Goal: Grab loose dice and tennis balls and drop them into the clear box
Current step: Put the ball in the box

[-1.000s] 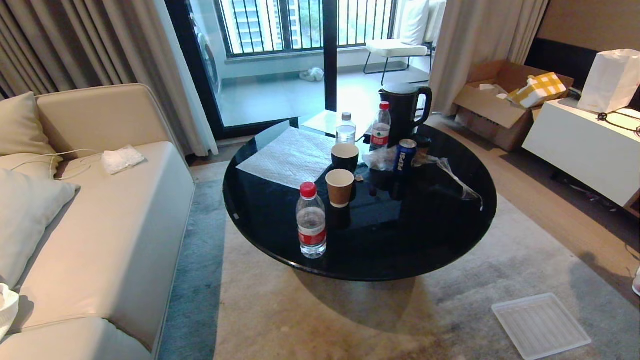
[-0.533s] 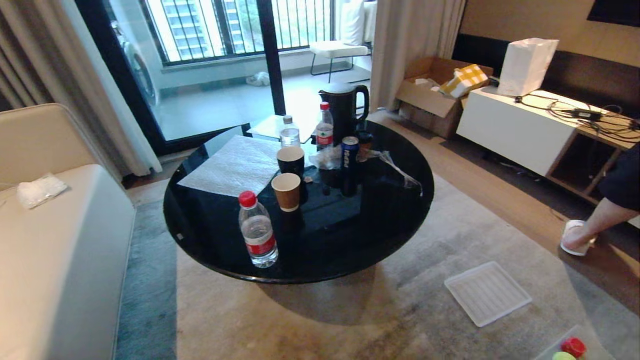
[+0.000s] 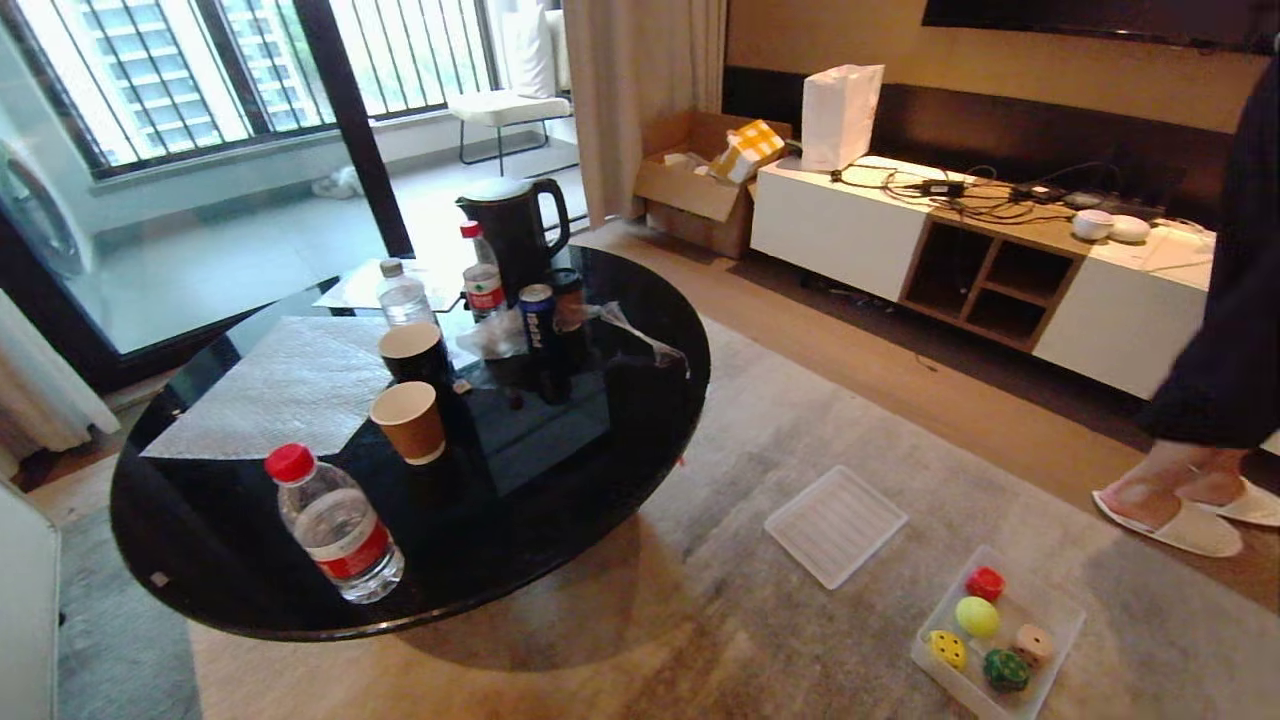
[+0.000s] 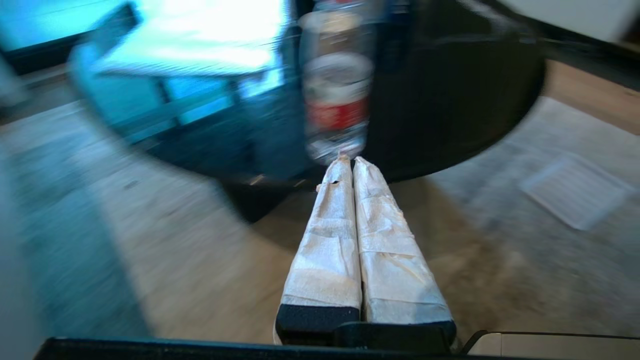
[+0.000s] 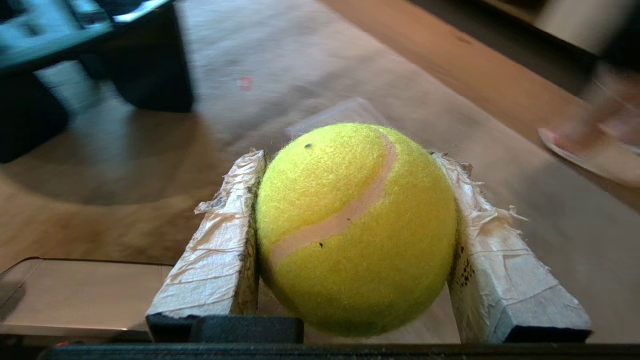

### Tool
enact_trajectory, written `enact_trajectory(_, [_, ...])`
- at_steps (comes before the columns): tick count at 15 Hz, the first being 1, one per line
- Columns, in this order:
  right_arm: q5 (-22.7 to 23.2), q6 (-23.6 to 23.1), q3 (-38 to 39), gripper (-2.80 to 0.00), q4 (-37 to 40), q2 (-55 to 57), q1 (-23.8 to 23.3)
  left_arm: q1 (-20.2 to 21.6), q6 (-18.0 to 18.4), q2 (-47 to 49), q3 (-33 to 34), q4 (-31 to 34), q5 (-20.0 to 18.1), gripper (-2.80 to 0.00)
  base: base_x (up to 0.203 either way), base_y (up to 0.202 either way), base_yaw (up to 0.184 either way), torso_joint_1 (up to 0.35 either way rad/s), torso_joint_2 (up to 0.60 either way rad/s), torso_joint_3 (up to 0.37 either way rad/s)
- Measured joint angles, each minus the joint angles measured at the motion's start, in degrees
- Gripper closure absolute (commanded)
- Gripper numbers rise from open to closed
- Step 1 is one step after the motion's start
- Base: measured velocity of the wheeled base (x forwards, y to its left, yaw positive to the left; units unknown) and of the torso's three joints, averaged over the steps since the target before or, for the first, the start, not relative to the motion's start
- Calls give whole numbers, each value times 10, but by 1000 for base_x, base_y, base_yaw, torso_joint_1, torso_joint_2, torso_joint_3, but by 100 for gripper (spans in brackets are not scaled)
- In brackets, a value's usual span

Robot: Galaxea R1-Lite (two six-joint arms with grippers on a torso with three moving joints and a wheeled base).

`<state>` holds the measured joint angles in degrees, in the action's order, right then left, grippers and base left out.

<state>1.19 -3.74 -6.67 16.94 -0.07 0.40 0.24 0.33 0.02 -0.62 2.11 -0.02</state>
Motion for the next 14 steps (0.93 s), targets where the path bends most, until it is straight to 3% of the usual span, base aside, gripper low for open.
enact_trajectory(14, [0,0,0,0,0,0,0,0,-1,0,0,0,0,0,2,10,-164,2,3,3])
